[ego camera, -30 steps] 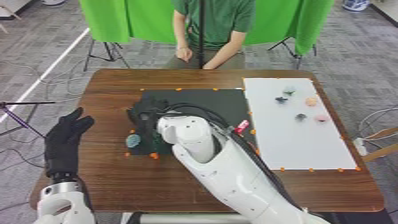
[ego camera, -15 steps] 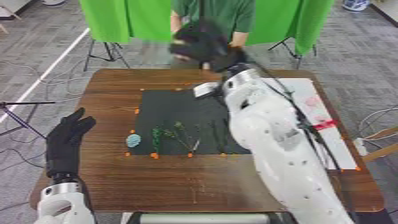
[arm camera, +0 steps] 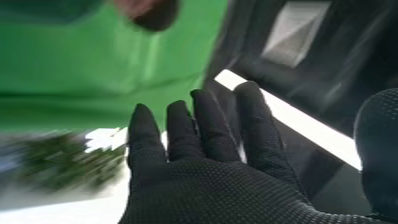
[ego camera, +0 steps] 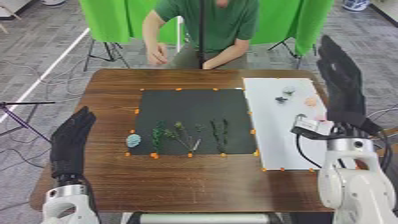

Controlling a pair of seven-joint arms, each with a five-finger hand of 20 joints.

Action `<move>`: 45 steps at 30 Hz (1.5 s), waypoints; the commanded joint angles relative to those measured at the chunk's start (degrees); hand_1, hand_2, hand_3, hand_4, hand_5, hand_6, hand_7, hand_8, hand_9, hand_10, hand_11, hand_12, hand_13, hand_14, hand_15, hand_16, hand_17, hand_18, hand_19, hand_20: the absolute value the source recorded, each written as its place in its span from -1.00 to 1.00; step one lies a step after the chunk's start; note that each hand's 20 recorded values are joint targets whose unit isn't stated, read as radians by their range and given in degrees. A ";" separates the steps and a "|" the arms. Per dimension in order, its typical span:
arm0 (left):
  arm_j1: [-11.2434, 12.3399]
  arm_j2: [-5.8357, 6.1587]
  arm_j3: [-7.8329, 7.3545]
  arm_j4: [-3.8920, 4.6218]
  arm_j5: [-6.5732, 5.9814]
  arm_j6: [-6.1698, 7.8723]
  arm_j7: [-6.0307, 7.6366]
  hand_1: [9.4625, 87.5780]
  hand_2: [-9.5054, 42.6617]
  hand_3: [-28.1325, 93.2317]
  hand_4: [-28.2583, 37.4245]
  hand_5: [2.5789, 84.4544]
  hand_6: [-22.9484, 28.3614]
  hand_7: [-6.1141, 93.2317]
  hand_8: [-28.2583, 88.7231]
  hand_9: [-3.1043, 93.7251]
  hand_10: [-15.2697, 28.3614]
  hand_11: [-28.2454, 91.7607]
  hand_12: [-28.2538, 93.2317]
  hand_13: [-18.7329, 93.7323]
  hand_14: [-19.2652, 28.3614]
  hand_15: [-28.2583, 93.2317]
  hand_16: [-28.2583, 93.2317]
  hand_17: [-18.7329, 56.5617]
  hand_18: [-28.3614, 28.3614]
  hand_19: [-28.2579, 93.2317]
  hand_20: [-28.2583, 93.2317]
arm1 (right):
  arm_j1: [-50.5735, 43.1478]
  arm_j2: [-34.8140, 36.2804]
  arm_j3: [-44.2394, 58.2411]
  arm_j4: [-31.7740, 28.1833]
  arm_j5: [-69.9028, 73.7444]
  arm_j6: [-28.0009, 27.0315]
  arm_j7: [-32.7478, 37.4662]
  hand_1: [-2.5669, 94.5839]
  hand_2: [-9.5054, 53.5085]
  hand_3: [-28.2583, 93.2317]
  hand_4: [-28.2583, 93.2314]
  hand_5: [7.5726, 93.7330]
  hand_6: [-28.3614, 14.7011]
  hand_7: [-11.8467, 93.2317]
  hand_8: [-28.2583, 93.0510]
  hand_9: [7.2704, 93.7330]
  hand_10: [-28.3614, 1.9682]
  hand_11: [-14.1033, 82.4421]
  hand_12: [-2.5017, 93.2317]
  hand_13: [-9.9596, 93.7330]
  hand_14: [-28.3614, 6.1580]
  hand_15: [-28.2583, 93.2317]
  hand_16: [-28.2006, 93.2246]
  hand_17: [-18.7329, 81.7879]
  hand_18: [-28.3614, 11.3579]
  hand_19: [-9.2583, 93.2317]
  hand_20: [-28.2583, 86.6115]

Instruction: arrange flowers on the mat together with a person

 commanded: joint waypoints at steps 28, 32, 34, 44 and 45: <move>-1.20 -0.60 -1.21 -4.07 4.12 -5.52 -6.35 -0.29 -0.34 0.45 -0.77 0.13 0.05 -0.62 -0.62 0.01 0.29 -0.23 -0.32 0.00 0.39 -0.36 -0.56 -0.15 0.29 -0.47 -0.22 | -11.06 -3.43 -2.35 1.16 15.56 -6.13 4.02 -0.80 -0.45 0.71 -0.85 -0.21 0.07 -0.64 -0.68 -0.32 -0.17 -0.65 -0.78 -0.33 0.09 -0.44 -0.41 -0.34 0.04 -0.82 -0.14; -1.02 -0.57 -1.53 -4.13 3.97 -5.23 -6.36 -0.29 -0.36 0.46 -0.76 0.13 0.05 -0.62 -0.62 0.01 0.30 -0.23 -0.32 0.00 0.39 -0.36 -0.56 -0.15 0.29 -0.47 -0.22 | -11.16 -3.52 -2.17 1.09 15.46 -6.27 3.52 -0.80 -0.45 0.72 -0.85 -0.20 0.07 -0.64 -0.68 -0.31 -0.17 -0.64 -0.78 -0.33 0.09 -0.43 -0.42 -0.34 0.04 -0.82 -0.14; -0.95 -0.54 -1.51 -4.11 3.88 -5.03 -6.23 -0.29 -0.37 0.46 -0.76 0.13 0.05 -0.62 -0.62 0.01 0.30 -0.23 -0.31 0.00 0.40 -0.35 -0.56 -0.15 0.29 -0.47 -0.22 | -11.02 -3.49 -2.05 1.09 15.46 -6.37 3.62 -0.80 -0.45 0.72 -0.85 -0.20 0.07 -0.64 -0.68 -0.31 -0.18 -0.64 -0.78 -0.33 0.09 -0.43 -0.42 -0.34 0.04 -0.82 -0.14; -0.66 -0.52 -1.60 -4.05 3.62 -4.97 -6.58 -0.30 -0.38 0.46 -0.75 0.13 0.05 -0.62 -0.62 0.01 0.30 -0.22 -0.31 0.00 0.40 -0.35 -0.56 -0.15 0.29 -0.47 -0.22 | -11.32 -3.66 -1.73 0.98 15.26 -6.67 3.55 -0.80 -0.45 0.72 -0.85 -0.20 0.07 -0.64 -0.68 -0.31 -0.17 -0.64 -0.77 -0.33 0.09 -0.42 -0.43 -0.34 0.04 -0.82 -0.13; -0.62 -0.53 -1.65 -4.04 3.58 -4.97 -6.65 -0.30 -0.39 0.46 -0.75 0.13 0.05 -0.62 -0.62 0.01 0.30 -0.22 -0.31 0.00 0.40 -0.35 -0.56 -0.15 0.29 -0.47 -0.22 | -11.30 -3.62 -1.69 1.01 15.26 -6.76 3.52 -0.80 -0.46 0.72 -0.85 -0.20 0.07 -0.64 -0.68 -0.31 -0.17 -0.64 -0.77 -0.33 0.09 -0.42 -0.44 -0.34 0.03 -0.82 -0.13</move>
